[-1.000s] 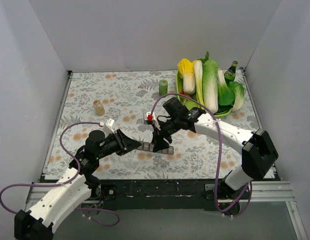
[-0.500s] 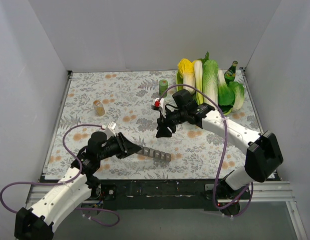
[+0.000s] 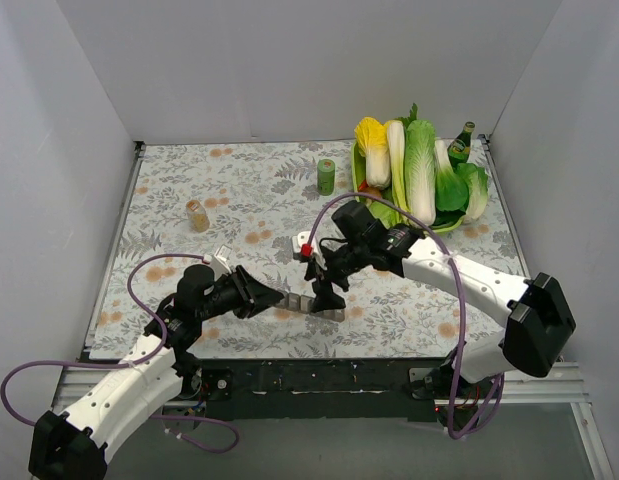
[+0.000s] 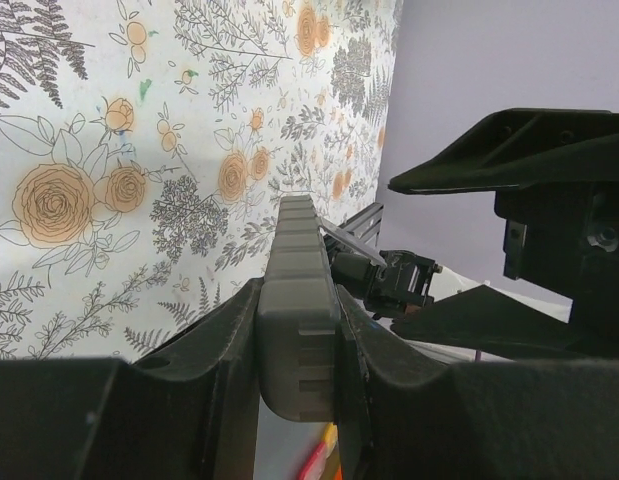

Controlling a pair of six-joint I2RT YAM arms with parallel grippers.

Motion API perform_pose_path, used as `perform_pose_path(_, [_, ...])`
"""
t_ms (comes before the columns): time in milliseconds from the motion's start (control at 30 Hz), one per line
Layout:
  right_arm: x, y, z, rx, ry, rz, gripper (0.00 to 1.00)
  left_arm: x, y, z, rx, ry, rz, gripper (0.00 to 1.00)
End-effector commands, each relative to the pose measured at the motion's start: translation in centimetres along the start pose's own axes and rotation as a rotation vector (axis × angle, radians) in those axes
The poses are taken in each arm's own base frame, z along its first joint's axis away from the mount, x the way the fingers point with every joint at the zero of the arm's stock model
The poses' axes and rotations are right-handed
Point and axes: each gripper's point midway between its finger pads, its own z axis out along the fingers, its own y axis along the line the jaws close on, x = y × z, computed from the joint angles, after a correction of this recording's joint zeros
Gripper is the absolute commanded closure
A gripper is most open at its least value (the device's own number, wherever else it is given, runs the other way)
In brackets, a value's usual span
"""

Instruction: Sort the pills into containers

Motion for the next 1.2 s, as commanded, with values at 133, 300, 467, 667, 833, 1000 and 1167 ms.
perform_pose_path(133, [0.9,-3.7,0.8,0.198,0.098,-0.002,0.19,-0.2,-2.0,-0.3,0.062,0.003,0.015,1.0])
perform_pose_path(300, [0.8,-5.9,0.1,0.298,0.095,0.05,0.4,0.1,-1.7,-0.4,0.063,0.013,0.029,1.0])
perform_pose_path(467, [1.1,-7.9,-1.0,0.384,0.094,0.101,0.58,0.5,-1.8,-0.3,0.083,0.038,0.039,1.0])
perform_pose_path(667, [1.8,-7.1,0.2,0.318,0.092,0.153,0.6,0.7,-2.4,-0.1,0.11,0.061,0.056,1.0])
perform_pose_path(833, [-0.7,-7.1,-1.7,0.28,0.032,0.101,0.53,0.1,-1.7,0.0,0.064,0.025,0.049,1.0])
perform_pose_path(1000, [-3.3,-4.6,-5.8,0.178,-0.074,-0.022,0.17,-0.3,-0.8,0.1,0.028,-0.007,0.029,1.0])
perform_pose_path(1167, [0.8,1.5,-4.7,-0.058,-0.089,-0.174,0.06,-0.6,-2.7,0.0,0.099,-0.009,0.065,1.0])
